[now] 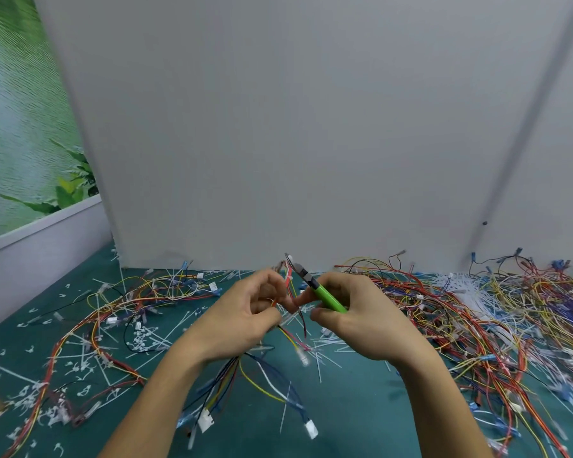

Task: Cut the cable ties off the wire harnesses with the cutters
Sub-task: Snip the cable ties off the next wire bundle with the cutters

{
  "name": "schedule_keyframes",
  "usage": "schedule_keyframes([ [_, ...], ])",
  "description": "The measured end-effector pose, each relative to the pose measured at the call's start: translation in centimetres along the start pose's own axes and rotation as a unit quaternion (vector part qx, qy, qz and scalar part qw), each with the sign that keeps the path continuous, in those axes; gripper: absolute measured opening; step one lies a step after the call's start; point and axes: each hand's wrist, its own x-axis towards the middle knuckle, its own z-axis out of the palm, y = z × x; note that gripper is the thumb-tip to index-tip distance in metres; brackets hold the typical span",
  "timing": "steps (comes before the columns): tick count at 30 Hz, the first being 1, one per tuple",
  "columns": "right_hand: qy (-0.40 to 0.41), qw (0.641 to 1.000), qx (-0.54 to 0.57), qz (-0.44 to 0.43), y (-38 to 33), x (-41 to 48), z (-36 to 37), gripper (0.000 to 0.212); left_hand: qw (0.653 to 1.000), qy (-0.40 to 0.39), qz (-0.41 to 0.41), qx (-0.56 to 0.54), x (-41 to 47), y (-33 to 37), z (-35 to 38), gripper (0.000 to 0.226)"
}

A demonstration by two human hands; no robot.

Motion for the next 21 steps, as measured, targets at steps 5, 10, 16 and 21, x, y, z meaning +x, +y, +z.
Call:
schedule_keyframes([
  [5, -0.007, 1.000, -0.011, -0.001, 0.5, 0.0, -0.5, 0.013, 0.998, -0.066, 0.003, -0.001, -0.8, 0.8, -0.2, 0.034],
  [10, -0.011, 1.000, -0.005, -0.023, 0.7, 0.0, -0.5, 0.013, 0.995, -0.077, 0.017, -0.052, -0.7, 0.3, -0.1, 0.035],
  [16, 0.002, 0.999, 0.014, -0.042, 0.9, 0.0, -0.9, 0.017, 0.998, -0.020, 0.054, -0.020, -0.4, 0.4, -0.3, 0.019],
  [21, 0.038, 0.997, 0.035, -0.053, 1.2, 0.2, -1.2, 0.004, 0.987, 0.121, 0.095, 0.036, 0.1, 0.4, 0.2, 0.025],
])
